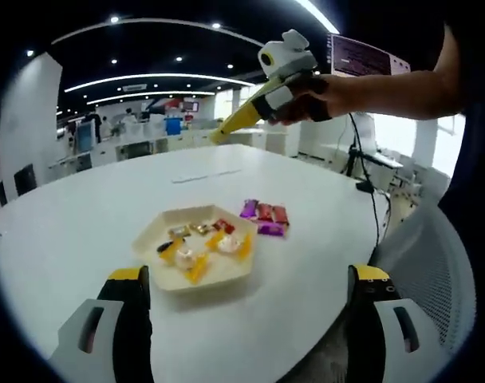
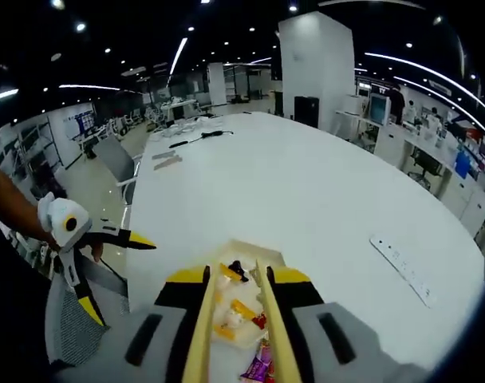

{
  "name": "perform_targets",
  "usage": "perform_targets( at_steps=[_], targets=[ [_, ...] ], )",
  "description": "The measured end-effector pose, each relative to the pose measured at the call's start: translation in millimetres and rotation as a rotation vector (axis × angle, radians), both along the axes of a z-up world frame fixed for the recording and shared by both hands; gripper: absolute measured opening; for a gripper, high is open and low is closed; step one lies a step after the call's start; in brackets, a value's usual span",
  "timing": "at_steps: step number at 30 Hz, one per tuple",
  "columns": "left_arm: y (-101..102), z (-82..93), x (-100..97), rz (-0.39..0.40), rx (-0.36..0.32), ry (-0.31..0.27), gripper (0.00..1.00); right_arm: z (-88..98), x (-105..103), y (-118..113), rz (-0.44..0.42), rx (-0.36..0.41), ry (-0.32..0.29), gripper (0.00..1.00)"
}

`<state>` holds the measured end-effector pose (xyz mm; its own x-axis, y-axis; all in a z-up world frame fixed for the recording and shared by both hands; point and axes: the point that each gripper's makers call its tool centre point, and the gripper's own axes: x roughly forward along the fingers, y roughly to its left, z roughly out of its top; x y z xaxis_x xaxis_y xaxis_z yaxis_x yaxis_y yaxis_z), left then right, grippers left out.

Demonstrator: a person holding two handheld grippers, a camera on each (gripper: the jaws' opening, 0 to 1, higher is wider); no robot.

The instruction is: Place the target food into the container with the food tongs after gripping and lifting it, then release it inside without dropping or visibly crushing the food.

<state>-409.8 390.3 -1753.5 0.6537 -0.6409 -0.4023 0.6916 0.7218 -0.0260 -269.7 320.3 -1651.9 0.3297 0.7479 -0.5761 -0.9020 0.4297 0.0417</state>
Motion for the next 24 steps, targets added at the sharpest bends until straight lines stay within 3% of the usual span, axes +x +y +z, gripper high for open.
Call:
perform_targets(
  at_steps=[4,7,8,12,20,24],
  targets=[
    [6,-19.6,-4.4,-0.007,0.098,0.047,0.99,2.7,-2,-13,-0.004,-0.010,-0.002,0.27],
    [-4,-3.2,-4.4,-0.035,0.053,-0.039,0.99,2.3,-6,-24,-0.013,-0.017,0.014,0.27],
    [-3,-3.9,-5.2,-0.035,0.060,-0.041,0.99,1.0,-7,-28,-0.016,-0.022,0.016,0.27],
    [-6,-10.6,-8.6,-0.050,0.057,0.008,0.99,-0.9,-8,-44,-0.035,-0.022,0.011,0.26],
    [4,-19.8,-4.8,-0.013,0.089,0.031,0.99,-4.0,-10,-70,-0.051,-0.010,0.025,0.26],
    [0,-16.8,-7.1,-0.022,0.050,0.052,0.99,1.8,-14,-79,-0.040,-0.010,0.011,0.26]
  ],
)
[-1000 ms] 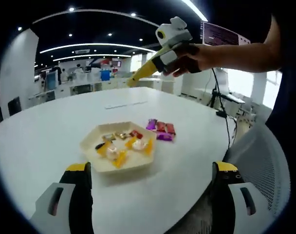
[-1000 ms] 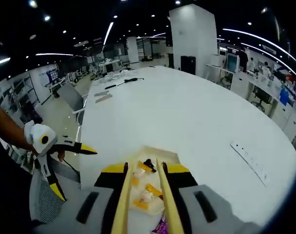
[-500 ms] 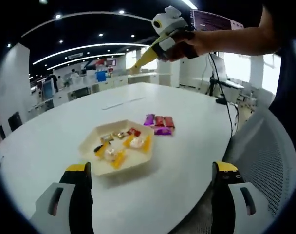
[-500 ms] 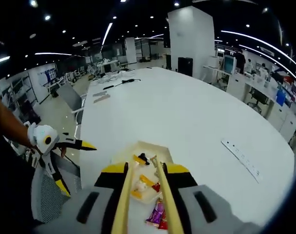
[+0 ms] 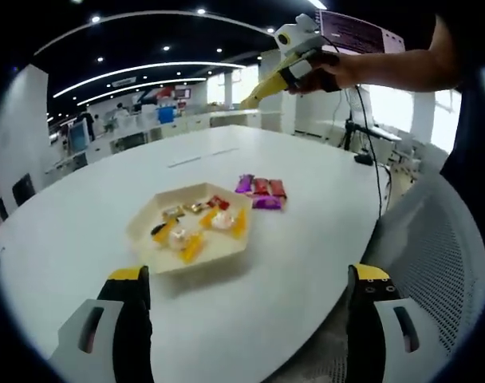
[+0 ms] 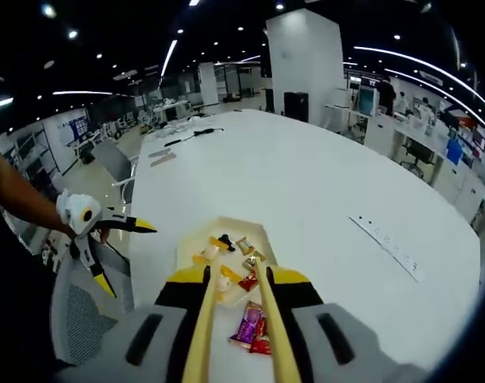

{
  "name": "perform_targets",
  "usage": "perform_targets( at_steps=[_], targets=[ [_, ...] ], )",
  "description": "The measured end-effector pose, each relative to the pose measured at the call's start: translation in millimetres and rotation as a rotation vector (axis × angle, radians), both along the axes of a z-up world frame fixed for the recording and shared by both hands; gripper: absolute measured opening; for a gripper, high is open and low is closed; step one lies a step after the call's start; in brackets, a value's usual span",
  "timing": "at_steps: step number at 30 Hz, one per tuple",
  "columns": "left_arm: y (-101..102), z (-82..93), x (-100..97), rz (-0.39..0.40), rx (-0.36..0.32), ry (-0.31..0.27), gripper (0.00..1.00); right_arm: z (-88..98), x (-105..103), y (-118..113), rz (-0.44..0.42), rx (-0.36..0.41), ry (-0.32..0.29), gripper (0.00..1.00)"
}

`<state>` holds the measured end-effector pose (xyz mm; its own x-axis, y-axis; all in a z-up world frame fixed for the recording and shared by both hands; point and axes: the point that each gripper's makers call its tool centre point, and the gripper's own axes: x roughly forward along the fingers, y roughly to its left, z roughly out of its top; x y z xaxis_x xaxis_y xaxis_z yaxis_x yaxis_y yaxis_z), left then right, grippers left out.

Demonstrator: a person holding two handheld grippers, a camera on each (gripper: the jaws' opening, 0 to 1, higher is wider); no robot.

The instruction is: Place the target food into the container with the food tongs after gripping and lifting it, then release it inside without dropping or visibly crushing the food.

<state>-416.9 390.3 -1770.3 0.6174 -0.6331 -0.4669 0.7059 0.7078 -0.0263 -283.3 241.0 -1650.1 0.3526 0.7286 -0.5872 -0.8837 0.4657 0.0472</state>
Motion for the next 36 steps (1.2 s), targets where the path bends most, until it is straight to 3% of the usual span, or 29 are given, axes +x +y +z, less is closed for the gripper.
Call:
perform_targets(
  at_steps=[5,7,9,21,27,36],
  targets=[
    [1,1.6,-0.6,0.023,-0.035,0.017,0.99,-3.8,-1,-19,-0.005,-0.015,-0.026,0.26],
    [4,-0.9,0.0,0.029,-0.003,0.009,0.99,-6.4,-1,-24,-0.011,-0.010,-0.021,0.26],
    [3,1.3,1.5,0.042,-0.014,0.011,0.99,-9.9,-5,-29,-0.013,0.000,-0.011,0.26],
    [8,-4.7,2.8,0.056,0.002,0.020,0.99,-10.7,-7,-39,-0.037,-0.004,-0.017,0.27],
    [0,0.6,0.2,0.023,-0.034,0.020,0.99,-21.2,-10,-48,-0.070,-0.028,-0.012,0.27],
    [-5,4.1,-0.4,0.006,-0.054,0.012,0.99,-18.5,-22,-68,-0.098,-0.045,-0.021,0.27]
  ],
)
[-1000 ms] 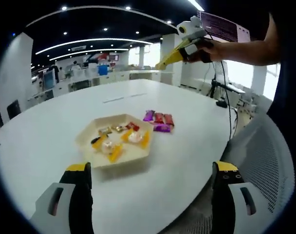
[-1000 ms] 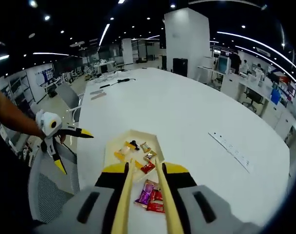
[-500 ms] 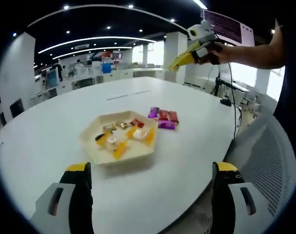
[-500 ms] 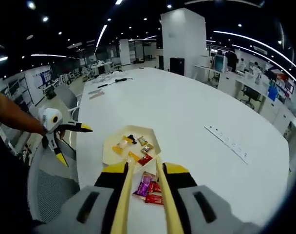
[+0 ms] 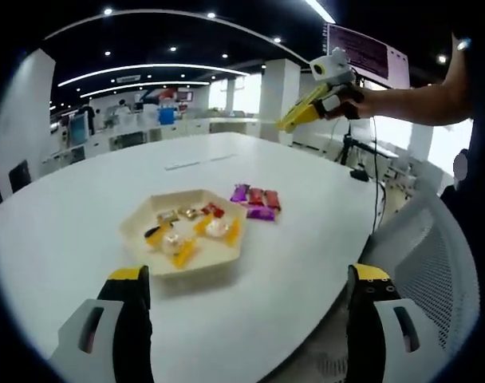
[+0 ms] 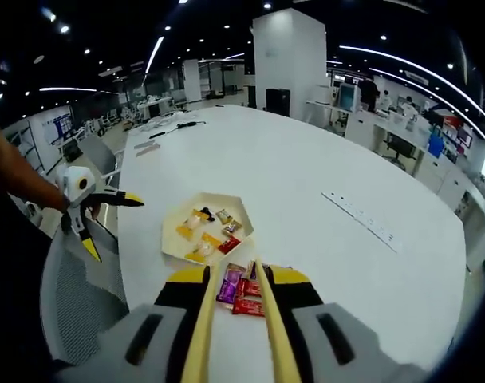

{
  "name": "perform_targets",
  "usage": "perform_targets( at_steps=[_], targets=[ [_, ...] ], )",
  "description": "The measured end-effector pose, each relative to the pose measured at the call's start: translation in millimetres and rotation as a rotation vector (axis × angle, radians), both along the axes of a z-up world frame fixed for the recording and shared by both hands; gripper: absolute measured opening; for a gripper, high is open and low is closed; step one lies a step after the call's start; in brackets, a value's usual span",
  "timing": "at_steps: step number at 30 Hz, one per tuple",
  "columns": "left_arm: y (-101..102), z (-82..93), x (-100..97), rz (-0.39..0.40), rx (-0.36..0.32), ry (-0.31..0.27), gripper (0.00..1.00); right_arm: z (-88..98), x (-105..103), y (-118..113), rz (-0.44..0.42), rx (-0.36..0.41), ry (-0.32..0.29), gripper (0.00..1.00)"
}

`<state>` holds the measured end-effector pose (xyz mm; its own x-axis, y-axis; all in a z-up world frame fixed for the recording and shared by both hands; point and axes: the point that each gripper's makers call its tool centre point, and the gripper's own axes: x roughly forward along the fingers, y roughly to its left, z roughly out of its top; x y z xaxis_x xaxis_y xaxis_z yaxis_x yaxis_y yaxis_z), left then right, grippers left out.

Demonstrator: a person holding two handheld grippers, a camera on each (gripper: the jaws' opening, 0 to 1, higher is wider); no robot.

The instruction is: Place the target food into the container with the food tongs after gripping and lifting it, then release it inside without dropping or visibly crushing the food.

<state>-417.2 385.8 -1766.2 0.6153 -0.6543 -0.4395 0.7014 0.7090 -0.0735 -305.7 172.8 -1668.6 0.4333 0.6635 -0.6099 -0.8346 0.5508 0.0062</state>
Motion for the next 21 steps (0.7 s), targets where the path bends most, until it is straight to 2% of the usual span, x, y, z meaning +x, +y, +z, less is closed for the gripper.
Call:
perform_targets(
  at_steps=[8,21],
  targets=[
    [3,-2.7,1.7,0.010,0.021,0.000,0.99,-5.2,-6,-7,-0.023,0.002,0.002,0.27],
    [2,-7.5,-0.7,-0.008,0.042,0.009,0.99,-24.4,-4,9,-0.015,-0.011,-0.012,0.27]
  ],
)
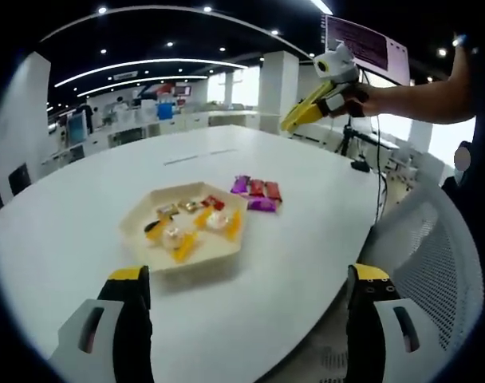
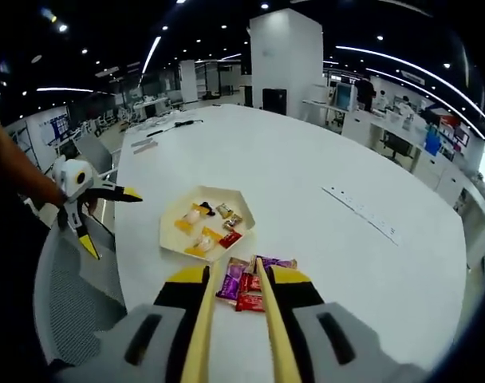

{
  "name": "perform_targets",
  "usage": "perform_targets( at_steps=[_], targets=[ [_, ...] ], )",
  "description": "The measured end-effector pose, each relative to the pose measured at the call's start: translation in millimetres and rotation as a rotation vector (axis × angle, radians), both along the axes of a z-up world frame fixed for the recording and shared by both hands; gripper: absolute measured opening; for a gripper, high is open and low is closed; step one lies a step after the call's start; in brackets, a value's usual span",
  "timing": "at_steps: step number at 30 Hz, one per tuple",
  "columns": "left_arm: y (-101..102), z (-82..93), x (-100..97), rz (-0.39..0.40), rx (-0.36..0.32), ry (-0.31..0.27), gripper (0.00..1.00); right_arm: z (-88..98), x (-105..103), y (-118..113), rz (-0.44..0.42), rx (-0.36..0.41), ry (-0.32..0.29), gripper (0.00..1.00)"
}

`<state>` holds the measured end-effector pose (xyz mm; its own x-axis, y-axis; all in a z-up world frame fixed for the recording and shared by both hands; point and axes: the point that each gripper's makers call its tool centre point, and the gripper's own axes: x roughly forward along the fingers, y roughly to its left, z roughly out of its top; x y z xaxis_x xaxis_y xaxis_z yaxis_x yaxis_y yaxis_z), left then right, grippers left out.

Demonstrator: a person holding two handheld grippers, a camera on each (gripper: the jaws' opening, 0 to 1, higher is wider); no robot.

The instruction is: Place the target food into the container with the food tongs after gripping and lifting it, then release it inside without dropping or visibly crushing the food.

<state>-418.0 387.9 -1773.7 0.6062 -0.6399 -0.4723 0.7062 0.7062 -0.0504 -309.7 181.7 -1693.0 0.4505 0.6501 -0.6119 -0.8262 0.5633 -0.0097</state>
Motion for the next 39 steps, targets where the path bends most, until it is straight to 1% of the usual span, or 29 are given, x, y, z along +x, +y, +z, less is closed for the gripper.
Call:
perform_targets(
  at_steps=[2,4,6,7,10,13,16,18,20,26,30,32,34,35,36,39],
  targets=[
    [0,1.9,0.1,0.004,-0.004,-0.003,0.99,-6.0,1,3,0.004,-0.010,-0.007,0.27],
    [1,1.1,0.7,0.009,0.002,-0.001,0.98,-13.8,2,5,-0.004,-0.004,0.017,0.27],
    [1,1.0,1.3,0.008,0.003,-0.003,0.98,-21.6,5,8,-0.012,-0.010,0.010,0.28],
    [2,0.4,1.5,0.008,0.013,-0.006,0.98,-24.7,6,9,-0.014,-0.009,0.014,0.27],
    [1,1.2,1.0,0.007,0.007,-0.006,0.98,-36.3,8,16,-0.020,0.004,0.031,0.28],
    [2,0.7,1.4,0.012,0.006,-0.001,0.98,-46.6,8,21,-0.015,-0.001,0.044,0.28],
    [2,-0.2,1.5,0.013,0.009,0.002,0.98,-55.8,11,25,-0.013,-0.010,0.032,0.27],
    [4,-2.3,1.8,0.012,0.022,0.001,0.98,-62.0,12,27,-0.017,-0.009,0.044,0.27],
    [3,-1.5,1.4,0.011,0.014,0.004,0.98,-66.7,13,29,-0.020,-0.022,0.032,0.27],
    [4,-2.5,2.3,0.014,0.016,0.005,0.98,-87.1,15,35,-0.028,-0.036,0.048,0.28],
    [5,-2.4,2.7,0.018,0.014,0.006,0.98,-96.3,18,41,-0.033,-0.044,0.054,0.27],
    [5,-2.4,2.9,0.020,0.019,0.004,0.99,-100.0,18,44,-0.043,-0.038,0.075,0.27],
    [5,-3.0,3.1,0.021,0.021,0.004,0.99,-103.7,18,44,-0.045,-0.050,0.070,0.27],
    [6,-3.0,3.7,0.023,0.023,0.001,0.99,-107.2,17,46,-0.046,-0.043,0.090,0.27],
    [6,-3.0,3.9,0.024,0.021,0.002,0.99,-109.4,19,46,-0.047,-0.048,0.083,0.27],
    [6,-3.3,3.9,0.027,0.022,0.005,0.98,-116.2,19,47,-0.051,-0.063,0.091,0.27]
  ],
)
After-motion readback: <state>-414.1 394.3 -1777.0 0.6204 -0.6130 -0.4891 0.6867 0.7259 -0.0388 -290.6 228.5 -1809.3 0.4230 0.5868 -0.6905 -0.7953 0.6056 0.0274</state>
